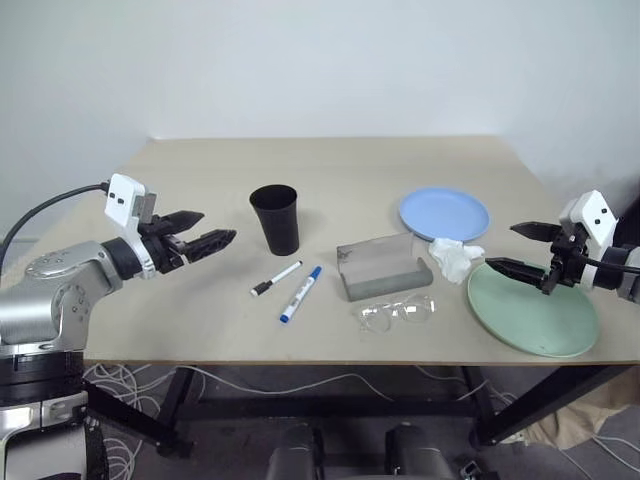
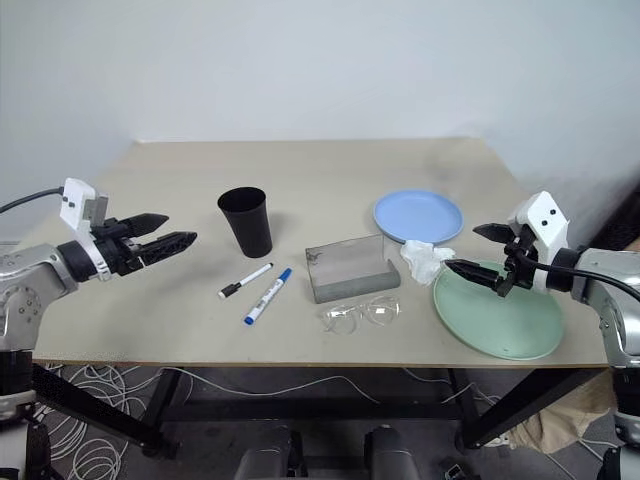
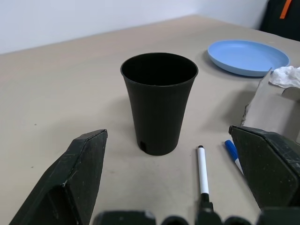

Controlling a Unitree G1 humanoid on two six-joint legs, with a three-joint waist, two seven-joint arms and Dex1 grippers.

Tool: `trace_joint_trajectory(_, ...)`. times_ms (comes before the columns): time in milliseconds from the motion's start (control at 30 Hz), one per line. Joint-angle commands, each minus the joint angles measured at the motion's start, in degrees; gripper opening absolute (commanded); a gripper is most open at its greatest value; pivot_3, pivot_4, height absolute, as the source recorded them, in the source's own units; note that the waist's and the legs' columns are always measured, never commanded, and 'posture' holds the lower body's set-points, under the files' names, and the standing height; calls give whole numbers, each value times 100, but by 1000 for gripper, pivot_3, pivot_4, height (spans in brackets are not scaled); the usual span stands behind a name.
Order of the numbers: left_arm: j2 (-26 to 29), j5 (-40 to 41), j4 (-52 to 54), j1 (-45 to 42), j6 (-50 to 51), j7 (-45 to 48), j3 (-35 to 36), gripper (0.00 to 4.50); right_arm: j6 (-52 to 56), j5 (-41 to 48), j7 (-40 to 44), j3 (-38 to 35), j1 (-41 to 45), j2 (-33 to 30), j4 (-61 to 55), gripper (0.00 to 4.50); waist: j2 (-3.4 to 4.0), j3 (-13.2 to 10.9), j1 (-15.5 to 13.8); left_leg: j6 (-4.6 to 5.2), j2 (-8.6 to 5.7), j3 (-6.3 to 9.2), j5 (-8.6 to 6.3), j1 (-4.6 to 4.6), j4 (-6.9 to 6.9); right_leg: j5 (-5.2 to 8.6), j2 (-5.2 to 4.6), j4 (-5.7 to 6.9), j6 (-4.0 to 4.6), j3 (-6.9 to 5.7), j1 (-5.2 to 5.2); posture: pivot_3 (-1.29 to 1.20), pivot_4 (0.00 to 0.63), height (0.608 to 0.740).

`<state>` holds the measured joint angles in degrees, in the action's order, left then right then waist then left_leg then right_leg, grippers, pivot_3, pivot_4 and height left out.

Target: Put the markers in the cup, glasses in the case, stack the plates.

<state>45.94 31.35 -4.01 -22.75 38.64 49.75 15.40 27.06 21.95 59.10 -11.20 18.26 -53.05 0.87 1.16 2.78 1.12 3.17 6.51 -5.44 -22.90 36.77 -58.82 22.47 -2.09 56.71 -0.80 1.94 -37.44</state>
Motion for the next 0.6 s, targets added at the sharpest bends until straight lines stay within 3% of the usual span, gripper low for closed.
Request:
trace_joint_trajectory(33,-33,-20,93,-32,-177,-49,103,4428,-177,32,80,-243,187,-176,42,4500,0,0,1,0,0,0,0,0,0,0,0,1,0,0,0,0,0,612)
trace_joint_trajectory(267,-30,84,274,229,-176,-62,214,4428,-39,-6,88,-241,276,-284,333,4500,0,0,3,3,2,1,-2,-2,2,0,1,3,0,0,-3,0,0,612)
trace_joint_trajectory(600,-179,-44,370,158,-323,87,-199,4428,-57,0,61,-876,-393,-682,990,4500,1,0,-62,2,-6,-9,-2,1,-3,1,-9,-1,0,4,0,0,0,612)
